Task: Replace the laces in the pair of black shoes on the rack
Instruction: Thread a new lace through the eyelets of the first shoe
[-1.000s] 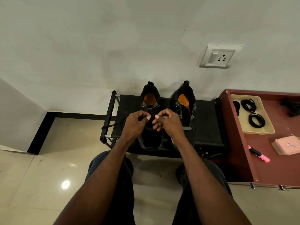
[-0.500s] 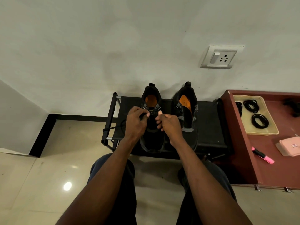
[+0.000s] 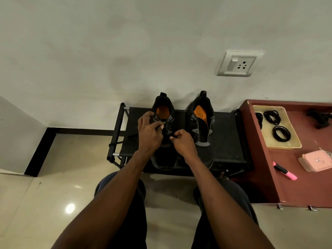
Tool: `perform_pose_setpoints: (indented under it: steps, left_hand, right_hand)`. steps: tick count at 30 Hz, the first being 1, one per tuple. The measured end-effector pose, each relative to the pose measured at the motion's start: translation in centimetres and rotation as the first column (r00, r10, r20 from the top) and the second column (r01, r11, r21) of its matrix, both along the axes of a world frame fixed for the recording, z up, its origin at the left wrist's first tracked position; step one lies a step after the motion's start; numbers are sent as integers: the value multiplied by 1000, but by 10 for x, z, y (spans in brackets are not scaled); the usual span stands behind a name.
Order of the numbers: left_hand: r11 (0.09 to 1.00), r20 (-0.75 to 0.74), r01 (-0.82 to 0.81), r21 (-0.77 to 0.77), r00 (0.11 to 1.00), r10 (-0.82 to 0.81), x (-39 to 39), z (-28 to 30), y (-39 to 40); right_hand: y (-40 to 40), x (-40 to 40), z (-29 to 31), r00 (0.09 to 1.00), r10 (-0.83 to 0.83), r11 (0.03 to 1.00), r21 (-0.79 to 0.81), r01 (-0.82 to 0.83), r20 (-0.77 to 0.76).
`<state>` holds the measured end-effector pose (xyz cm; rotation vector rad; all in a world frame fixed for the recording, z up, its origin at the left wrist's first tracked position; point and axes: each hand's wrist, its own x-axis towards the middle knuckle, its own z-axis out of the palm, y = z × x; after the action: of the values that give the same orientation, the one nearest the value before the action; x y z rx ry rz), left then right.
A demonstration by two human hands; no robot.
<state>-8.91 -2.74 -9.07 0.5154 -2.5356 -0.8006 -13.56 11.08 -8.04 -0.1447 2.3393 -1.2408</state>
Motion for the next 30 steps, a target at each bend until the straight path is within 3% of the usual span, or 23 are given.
perform_pose_setpoints:
  steps: [3,8,11,13,16,19,21,25,30]
  left_hand:
    - [997,43,-29,68,999,26,-3,2,5]
    - [988,76,16,-156,997,-4,0,7,7]
    - [979,153,68,-195,988,-38,0,8,12]
    - [994,136,39,-101,990,-25,-3,7,15]
    - [984,160,-60,170,987,32,-8,3,14]
    - [873,264,-156,461,964,33,-11,10,9]
    - [805,286,-192,561,958,28,-14,15,7]
    - [768,302,-255,587,949,84,-14,16,14]
    - [881,400,-223,418,916,42,-16,15,19]
  right_hand:
    - [0,-1,-4,1000,5,1000,20,-5,-7]
    - [0,-3,-6,1000,19,1000,21,-19,-21]
    - [0,-4,-7,999,28,999,28,-28,-18]
    - [1,-4,-7,999,31,999,33,-31,-21]
    - [1,-4,-8,999,25,999,25,-24,-29]
    - [-1,-5,-11,999,25,999,23,-24,-47]
    - [-2,-5,-15,998,25,1000,19,-23,-58]
    - [-2,-7,-21,996,50,998,36,-48,-71]
    - [-3,-7,-24,994,74,995,79,-68,-79]
